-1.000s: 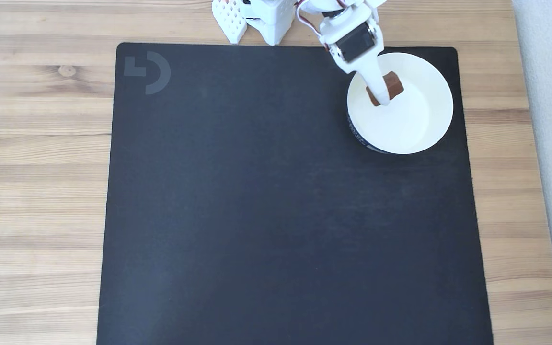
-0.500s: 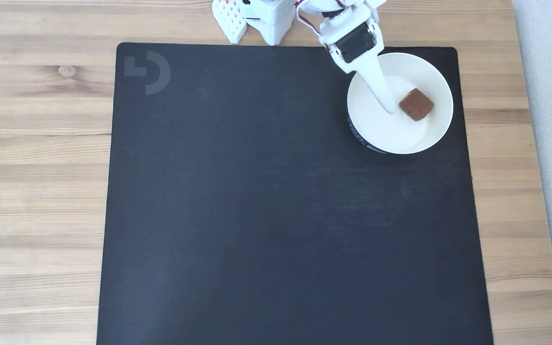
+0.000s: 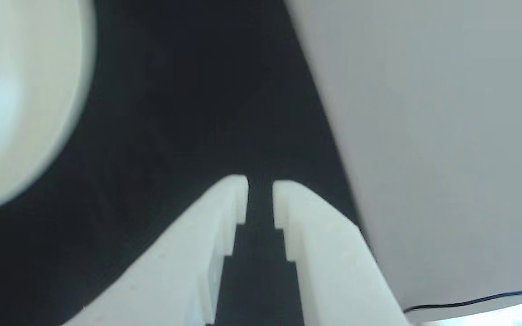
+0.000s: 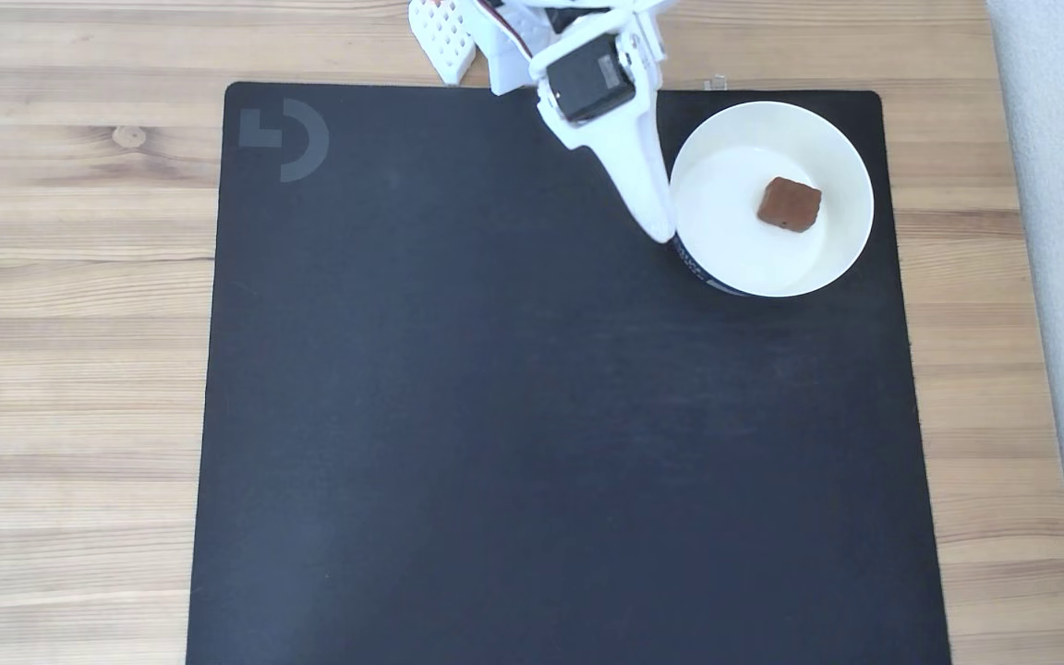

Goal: Pick up the toy and place it on the plate

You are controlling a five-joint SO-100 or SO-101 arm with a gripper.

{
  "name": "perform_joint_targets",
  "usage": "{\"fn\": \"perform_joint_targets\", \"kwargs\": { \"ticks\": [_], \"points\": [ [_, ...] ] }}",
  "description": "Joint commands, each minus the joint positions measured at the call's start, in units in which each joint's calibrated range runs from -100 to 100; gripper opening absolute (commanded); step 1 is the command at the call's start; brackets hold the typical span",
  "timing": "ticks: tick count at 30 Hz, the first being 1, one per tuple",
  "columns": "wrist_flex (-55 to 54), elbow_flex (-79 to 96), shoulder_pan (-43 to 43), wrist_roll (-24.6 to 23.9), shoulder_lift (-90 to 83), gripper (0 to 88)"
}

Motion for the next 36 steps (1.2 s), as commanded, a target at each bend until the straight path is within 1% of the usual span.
{"fn": "perform_joint_targets", "kwargs": {
  "ticks": [1, 2, 3, 7, 8, 12, 13, 18, 24, 36],
  "points": [
    [-1.0, -0.5, 8.6, 6.1, -5.6, 2.6],
    [-1.0, -0.4, 10.4, 7.1, -6.7, 2.6],
    [-0.5, -0.4, 13.8, 9.4, -9.0, 2.6],
    [-0.4, 2.3, 20.0, 14.5, -12.2, 2.4],
    [-0.4, 5.2, 22.5, 15.8, -12.4, 2.4],
    [-0.2, 11.4, 23.9, 16.1, -12.5, 2.4],
    [3.2, 11.4, 24.0, 16.6, -12.6, 2.4],
    [7.1, 11.4, 24.1, 18.4, -12.6, 2.4],
    [15.5, 11.4, 26.7, 18.4, -12.7, 2.4],
    [20.2, 11.4, 26.6, 18.0, -12.7, 2.5]
  ]
}}
